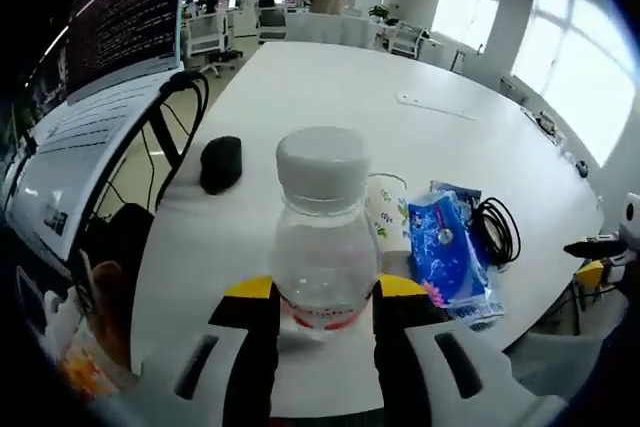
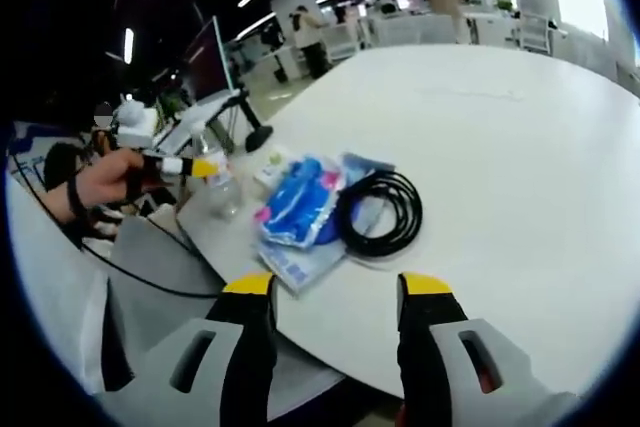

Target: Arrange the tabletop items into an orderly group along one side of the table until the central work area is clear of visible clutter.

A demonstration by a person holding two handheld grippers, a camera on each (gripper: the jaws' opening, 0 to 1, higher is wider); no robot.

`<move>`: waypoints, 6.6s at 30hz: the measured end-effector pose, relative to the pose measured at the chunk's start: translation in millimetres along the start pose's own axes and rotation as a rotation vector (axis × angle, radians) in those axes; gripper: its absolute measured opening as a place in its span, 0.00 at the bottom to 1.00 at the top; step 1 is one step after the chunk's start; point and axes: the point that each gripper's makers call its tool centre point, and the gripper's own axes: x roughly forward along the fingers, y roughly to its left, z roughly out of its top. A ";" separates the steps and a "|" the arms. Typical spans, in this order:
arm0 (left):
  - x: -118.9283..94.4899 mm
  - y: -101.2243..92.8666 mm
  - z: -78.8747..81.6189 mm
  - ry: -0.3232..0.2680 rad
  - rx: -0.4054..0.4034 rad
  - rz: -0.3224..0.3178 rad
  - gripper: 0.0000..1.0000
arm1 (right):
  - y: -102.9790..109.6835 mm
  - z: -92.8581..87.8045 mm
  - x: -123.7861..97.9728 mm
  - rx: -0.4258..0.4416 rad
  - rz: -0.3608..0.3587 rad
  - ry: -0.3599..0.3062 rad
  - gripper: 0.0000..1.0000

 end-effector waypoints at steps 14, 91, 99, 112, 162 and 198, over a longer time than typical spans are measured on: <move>-8.2 -0.4 -12.3 -0.065 0.050 0.025 0.35 | 4.4 0.3 3.5 -0.003 0.010 0.003 0.46; 50.6 26.0 54.6 -0.176 -0.050 0.061 0.36 | 24.3 -5.2 -0.7 -0.092 -0.007 0.131 0.46; 60.3 30.9 65.4 -0.176 -0.064 0.067 0.36 | 25.2 -11.6 -0.2 -0.094 -0.002 0.152 0.46; 70.6 35.1 74.9 -0.168 -0.109 0.061 0.37 | 25.1 -11.8 2.0 -0.097 0.008 0.159 0.46; 44.0 -31.6 19.5 -0.121 -0.157 -0.112 0.41 | 26.2 -20.5 3.4 -0.051 0.008 0.120 0.46; 86.2 -57.1 4.1 0.013 -0.114 -0.202 0.49 | 16.2 -18.3 -6.9 -0.024 -0.009 0.088 0.46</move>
